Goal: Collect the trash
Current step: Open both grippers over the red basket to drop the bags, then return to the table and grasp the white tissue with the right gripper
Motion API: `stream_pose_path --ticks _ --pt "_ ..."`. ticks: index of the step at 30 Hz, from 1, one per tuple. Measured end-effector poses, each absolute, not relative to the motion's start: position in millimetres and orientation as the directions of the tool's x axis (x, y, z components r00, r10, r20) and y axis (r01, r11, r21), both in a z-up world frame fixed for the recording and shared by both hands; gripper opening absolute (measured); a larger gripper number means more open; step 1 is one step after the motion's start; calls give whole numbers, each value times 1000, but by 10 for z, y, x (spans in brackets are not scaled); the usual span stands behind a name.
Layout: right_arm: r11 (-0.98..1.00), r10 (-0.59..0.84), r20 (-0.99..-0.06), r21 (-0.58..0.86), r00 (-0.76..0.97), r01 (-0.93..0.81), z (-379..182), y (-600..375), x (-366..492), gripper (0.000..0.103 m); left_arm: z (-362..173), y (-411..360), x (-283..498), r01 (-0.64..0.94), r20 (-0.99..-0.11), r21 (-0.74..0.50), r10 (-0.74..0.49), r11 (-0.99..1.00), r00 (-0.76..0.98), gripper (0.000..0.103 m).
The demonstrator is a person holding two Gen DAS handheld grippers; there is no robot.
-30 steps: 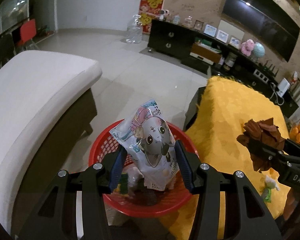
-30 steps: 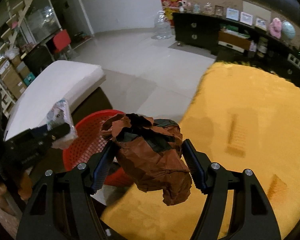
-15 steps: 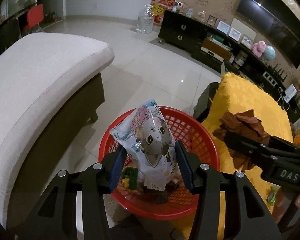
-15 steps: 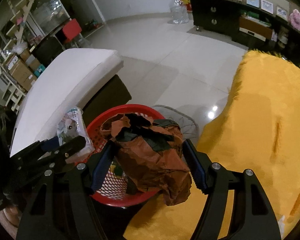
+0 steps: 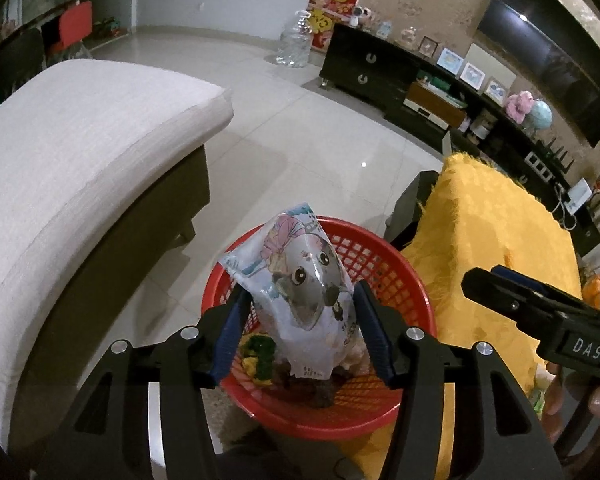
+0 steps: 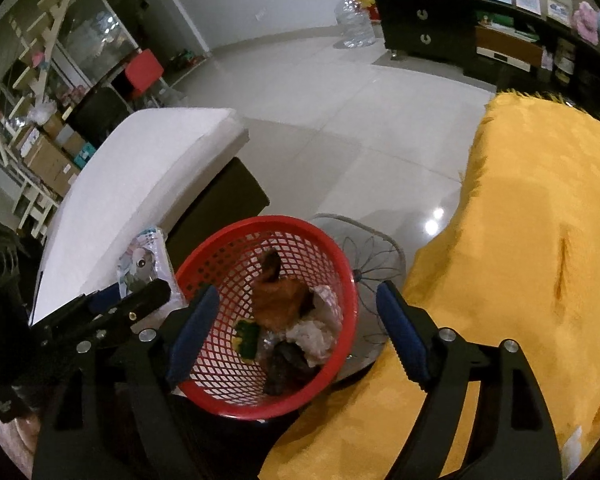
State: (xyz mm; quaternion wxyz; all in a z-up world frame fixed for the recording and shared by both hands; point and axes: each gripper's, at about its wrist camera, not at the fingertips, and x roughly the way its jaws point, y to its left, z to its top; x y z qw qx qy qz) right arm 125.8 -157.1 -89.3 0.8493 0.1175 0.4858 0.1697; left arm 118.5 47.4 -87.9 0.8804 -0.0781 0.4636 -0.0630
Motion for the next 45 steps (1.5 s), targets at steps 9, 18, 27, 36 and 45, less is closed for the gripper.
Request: stream_pose_path --ticks 9,18,27,36,45 --pt "936 344 -774 325 532 -132 -806 -1898 949 78 -756 292 1088 90 -791 -198 -213 976 573 56" --pt "966 234 -758 254 609 -56 -690 -2423 554 78 -676 34 1010 147 -789 -182 -233 972 569 56" --pt "977 50 -762 171 646 126 -744 -3271 49 78 -650 -558 948 261 -795 -169 -288 950 533 56" --pt "931 -106 -778 142 619 337 -999 -4115 -497 78 -712 -1199 922 373 -809 -164 -341 913 478 61" --pt "920 -75 -792 179 606 348 -1248 -4215 -738 78 -899 -1846 1026 451 -833 -138 -350 882 429 62"
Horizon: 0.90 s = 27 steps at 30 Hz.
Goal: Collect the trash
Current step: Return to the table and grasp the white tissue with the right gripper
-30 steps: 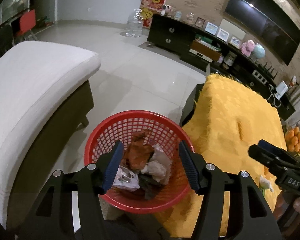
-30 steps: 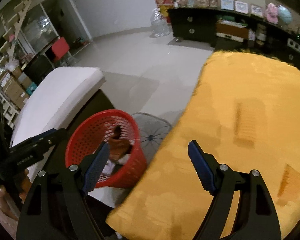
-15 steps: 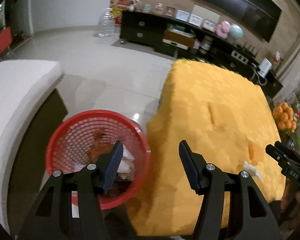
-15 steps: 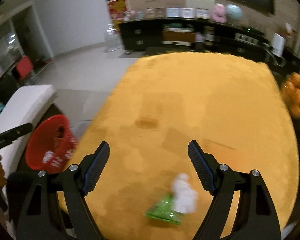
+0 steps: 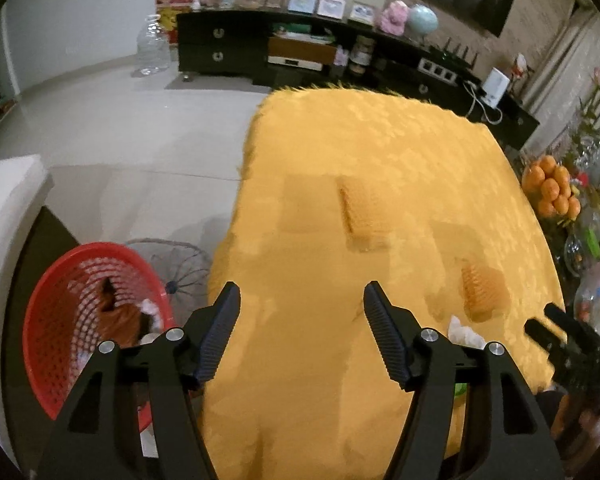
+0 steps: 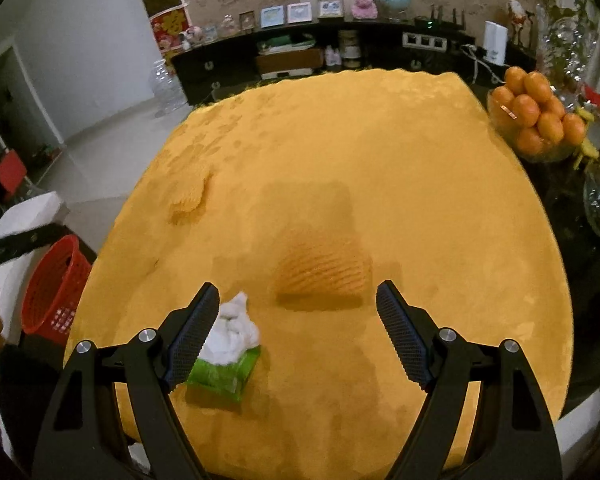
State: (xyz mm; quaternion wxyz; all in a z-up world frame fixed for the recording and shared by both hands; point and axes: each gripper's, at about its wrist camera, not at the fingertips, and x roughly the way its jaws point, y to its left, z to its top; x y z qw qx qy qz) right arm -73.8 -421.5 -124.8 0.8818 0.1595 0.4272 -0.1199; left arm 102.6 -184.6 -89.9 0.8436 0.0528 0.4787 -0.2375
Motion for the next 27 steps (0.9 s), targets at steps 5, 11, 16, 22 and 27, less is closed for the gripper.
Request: stream_pose_path --ticks 5,11,16,22,27 --pt "940 -12 -805 193 594 280 -1386 -4036 -600 78 -984 -2057 1081 469 -846 -120 -337 875 414 62" --pt "954 32 -826 194 563 230 -1627 -3886 -403 72 -1109 -2231 1196 473 -862 -101 -315 875 398 62" --pt "961 59 -843 194 535 199 -1772 -3855 -320 42 -1213 -2362 1312 475 -871 -111 -316 873 377 62" --pt "968 70 -840 188 538 167 -1813 -3846 -337 34 -1397 -2596 1464 479 -887 -122 -312 869 340 62" --pt "964 86 -831 209 549 165 -1809 -3868 -341 34 -1482 -2863 1580 505 -888 -100 -305 858 343 62"
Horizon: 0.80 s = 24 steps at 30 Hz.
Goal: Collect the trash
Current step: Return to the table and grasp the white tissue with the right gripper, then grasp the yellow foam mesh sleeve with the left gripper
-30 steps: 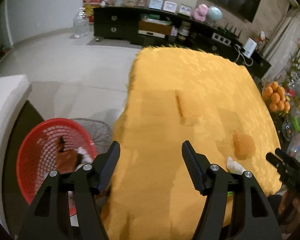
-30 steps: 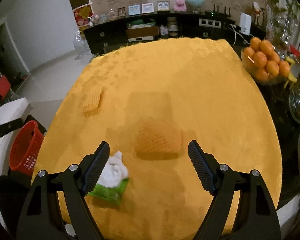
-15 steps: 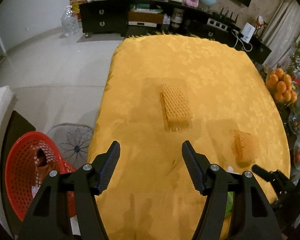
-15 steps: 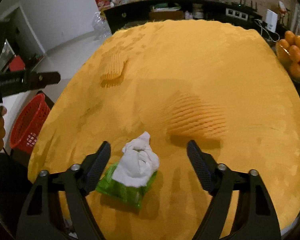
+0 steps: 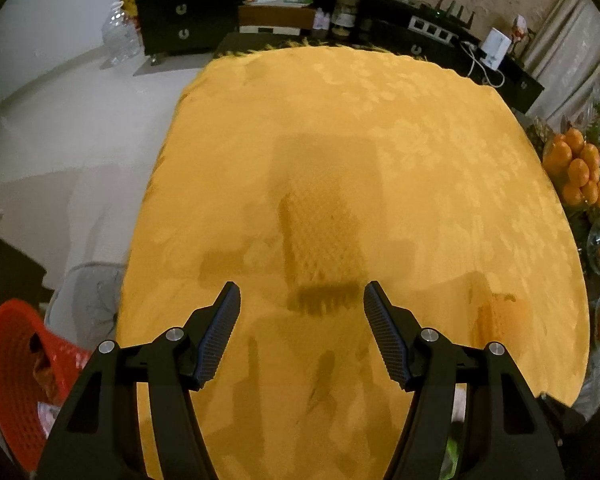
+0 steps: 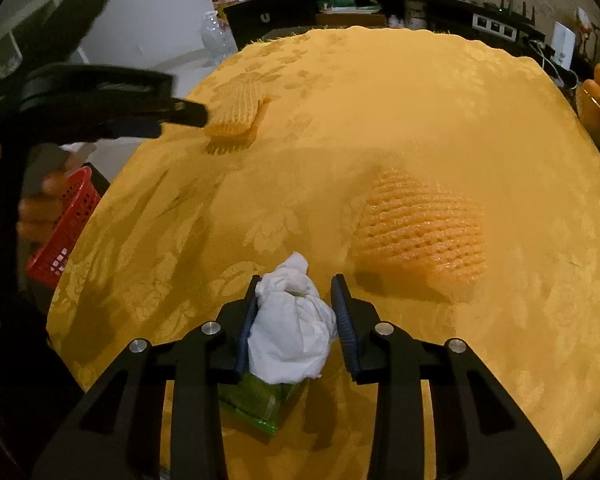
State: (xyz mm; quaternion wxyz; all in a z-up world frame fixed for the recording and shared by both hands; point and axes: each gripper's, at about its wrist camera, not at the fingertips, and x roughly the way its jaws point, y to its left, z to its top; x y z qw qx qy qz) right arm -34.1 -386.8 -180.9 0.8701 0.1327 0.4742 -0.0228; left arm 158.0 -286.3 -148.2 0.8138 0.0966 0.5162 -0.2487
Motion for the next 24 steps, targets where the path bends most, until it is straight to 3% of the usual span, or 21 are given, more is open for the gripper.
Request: stream_pose_path --ticks 10,21,24 --pt "957 107 -819 238 564 164 -1811 -3907 -361 34 -1639 -3181 1825 525 -896 -63 -280 849 344 61" --pt "954 115 -814 251 570 166 -1810 -3905 -388 34 -1635 -3177 1770 573 -882 -50 -305 818 358 13" --pt "954 113 -814 250 569 167 -1808 -3914 -387 34 -1587 -3137 1728 584 -878 -59 -320 810 355 11"
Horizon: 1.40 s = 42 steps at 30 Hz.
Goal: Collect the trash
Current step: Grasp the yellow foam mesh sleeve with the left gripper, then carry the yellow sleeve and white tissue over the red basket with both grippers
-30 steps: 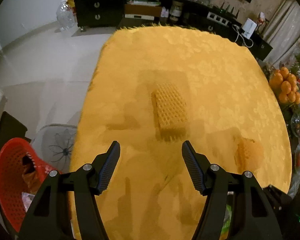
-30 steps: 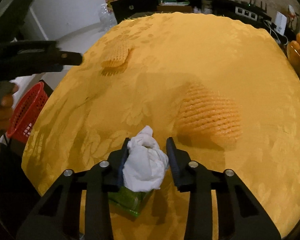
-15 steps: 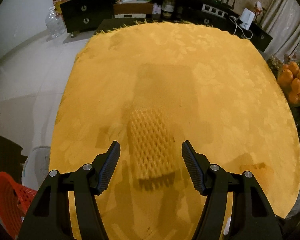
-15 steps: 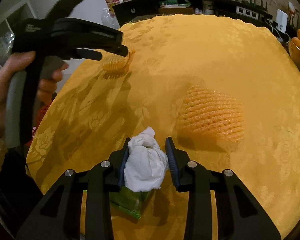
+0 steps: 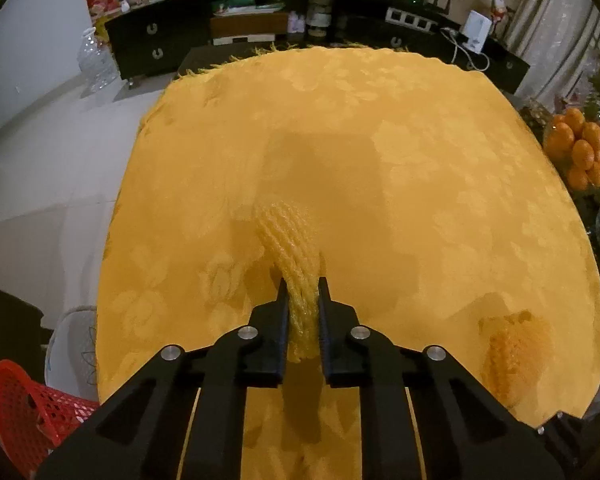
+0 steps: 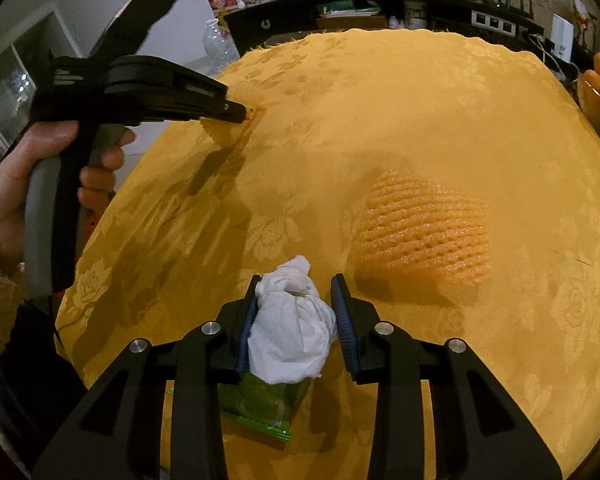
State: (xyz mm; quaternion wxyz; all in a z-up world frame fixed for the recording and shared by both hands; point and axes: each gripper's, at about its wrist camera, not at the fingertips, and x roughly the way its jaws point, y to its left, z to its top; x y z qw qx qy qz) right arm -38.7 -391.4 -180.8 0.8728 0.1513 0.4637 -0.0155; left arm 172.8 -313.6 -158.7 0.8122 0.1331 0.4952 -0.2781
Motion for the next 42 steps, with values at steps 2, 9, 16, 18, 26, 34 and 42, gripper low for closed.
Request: stream_pose_path --ticks 2,9,16,18,26,34,42 --pt "955 110 -815 246 570 168 -1804 -3913 -397 34 -1568 -3080 1686 585 -877 -60 -323 808 356 11" --pt "951 112 -814 254 570 177 -1800 -3912 -401 34 -1403 -2838 1433 588 -858 -71 -350 806 376 11" --pt "948 103 -818 253 566 194 -1747 -3918 -389 34 -1173 -2480 1095 590 -830 -83 -383 803 405 11" --pt "949 95 -815 248 572 195 -1699 -3912 -398 33 -1117 -2379 1023 587 -822 -86 -391 805 415 11" --pt "959 58 -796 213 602 189 -1426 -3846 -430 34 -812 -1996 747 568 -776 -110 -427 816 463 11" --pt "962 28 -770 194 637 192 -1137 -3833 -473 34 -599 -1664 545 536 -738 -91 -418 839 530 11" --pt "965 17 -750 186 661 186 -908 -3756 -449 34 -472 -1303 491 469 -714 -73 -374 880 592 11"
